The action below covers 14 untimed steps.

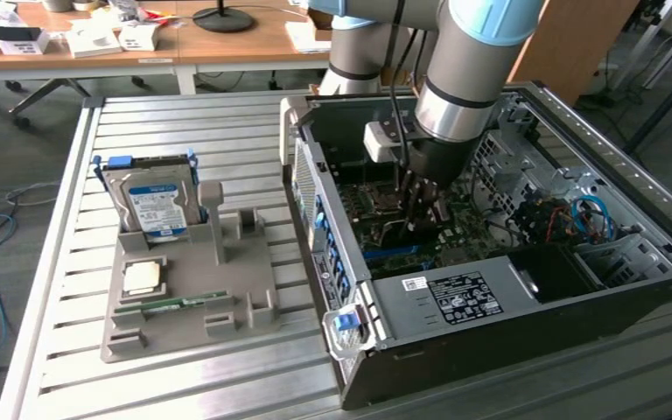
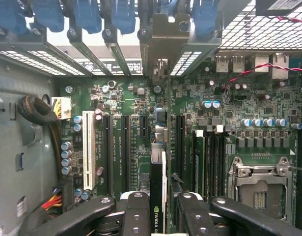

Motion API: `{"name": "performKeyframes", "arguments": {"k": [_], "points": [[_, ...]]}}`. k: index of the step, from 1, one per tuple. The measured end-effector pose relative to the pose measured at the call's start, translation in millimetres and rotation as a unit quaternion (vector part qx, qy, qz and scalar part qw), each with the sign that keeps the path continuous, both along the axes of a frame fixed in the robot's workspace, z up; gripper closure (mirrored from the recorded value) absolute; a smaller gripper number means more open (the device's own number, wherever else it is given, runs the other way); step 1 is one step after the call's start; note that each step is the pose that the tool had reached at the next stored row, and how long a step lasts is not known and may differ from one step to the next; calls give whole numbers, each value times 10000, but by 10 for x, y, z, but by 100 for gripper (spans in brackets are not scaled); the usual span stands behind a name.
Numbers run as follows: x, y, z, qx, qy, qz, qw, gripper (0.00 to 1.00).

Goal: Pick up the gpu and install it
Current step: 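Insert the gpu into the slot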

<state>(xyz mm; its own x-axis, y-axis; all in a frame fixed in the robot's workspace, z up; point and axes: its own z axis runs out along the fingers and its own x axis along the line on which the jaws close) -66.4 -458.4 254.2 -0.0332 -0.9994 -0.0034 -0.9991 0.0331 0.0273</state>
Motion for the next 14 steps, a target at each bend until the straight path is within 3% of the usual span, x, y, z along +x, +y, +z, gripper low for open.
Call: {"name": "performKeyframes", "arguments": {"k": [14], "points": [[-2, 0, -35, -2, 0, 4, 10000, 74]]}}
